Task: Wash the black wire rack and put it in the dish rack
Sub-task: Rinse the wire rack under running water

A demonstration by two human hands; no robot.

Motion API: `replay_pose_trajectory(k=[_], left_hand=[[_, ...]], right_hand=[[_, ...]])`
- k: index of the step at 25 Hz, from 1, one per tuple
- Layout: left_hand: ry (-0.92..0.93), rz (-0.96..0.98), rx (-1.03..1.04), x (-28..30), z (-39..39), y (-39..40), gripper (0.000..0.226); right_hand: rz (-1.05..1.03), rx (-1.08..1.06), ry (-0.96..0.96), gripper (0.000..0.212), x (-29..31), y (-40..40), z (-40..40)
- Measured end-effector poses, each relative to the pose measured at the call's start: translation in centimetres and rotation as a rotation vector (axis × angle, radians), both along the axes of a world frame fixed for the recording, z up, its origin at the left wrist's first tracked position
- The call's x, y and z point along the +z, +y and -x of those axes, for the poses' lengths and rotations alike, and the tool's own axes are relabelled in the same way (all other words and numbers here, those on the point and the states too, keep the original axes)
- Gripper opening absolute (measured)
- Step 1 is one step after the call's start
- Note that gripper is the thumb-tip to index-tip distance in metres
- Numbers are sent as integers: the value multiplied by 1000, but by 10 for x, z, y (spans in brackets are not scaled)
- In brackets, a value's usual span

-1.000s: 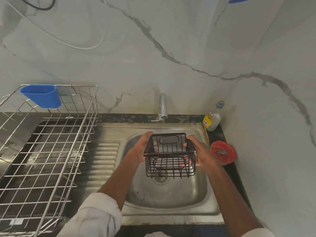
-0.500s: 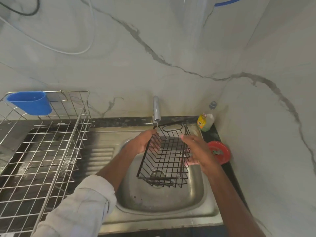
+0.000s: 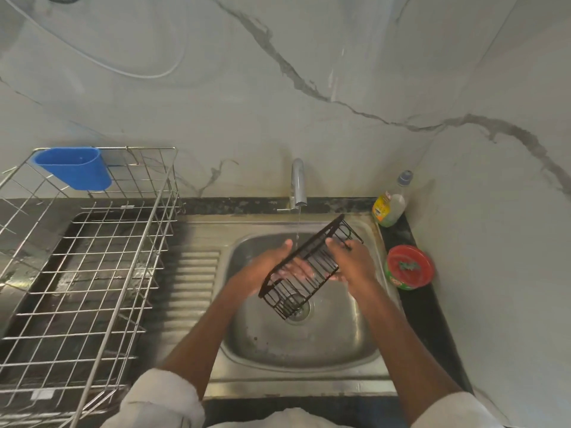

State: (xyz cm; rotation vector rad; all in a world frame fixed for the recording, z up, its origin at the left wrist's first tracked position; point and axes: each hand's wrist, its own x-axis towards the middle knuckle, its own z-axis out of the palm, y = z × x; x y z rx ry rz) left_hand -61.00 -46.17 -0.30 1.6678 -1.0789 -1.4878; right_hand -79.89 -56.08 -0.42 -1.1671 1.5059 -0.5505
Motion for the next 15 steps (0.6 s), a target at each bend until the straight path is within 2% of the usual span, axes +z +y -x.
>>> replay_pose_trajectory(k=[1, 3, 6, 8, 9, 10, 12, 13, 15], left_hand=[[74, 5, 33, 5, -6, 7, 86], [123, 76, 53, 16, -19, 16, 92], [-45, 189, 136, 20, -35, 13, 65], [-86, 233, 318, 5, -38, 8, 47], [-76, 210, 399, -2, -35, 6, 47], [-30, 141, 465, -7, -29, 4, 55], [180, -15, 551, -20, -16, -3, 72], [269, -60, 596, -23, -9, -8, 73], [351, -88, 685, -24, -7, -20, 58]], right_hand=[[-85, -40, -58, 31, -6, -8, 1], [-272, -127, -127, 38, -16, -20, 3], [-510, -231, -204, 40, -33, -27, 8], [-620, -299, -268, 34, -45, -28, 12], [-659, -325, -307, 31, -52, -29, 13], [-684, -374, -330, 29, -56, -30, 13], [-741, -465, -400, 29, -60, -29, 7], [-770, -487, -424, 31, -63, -28, 4], [-784, -540, -452, 32, -63, -27, -2]])
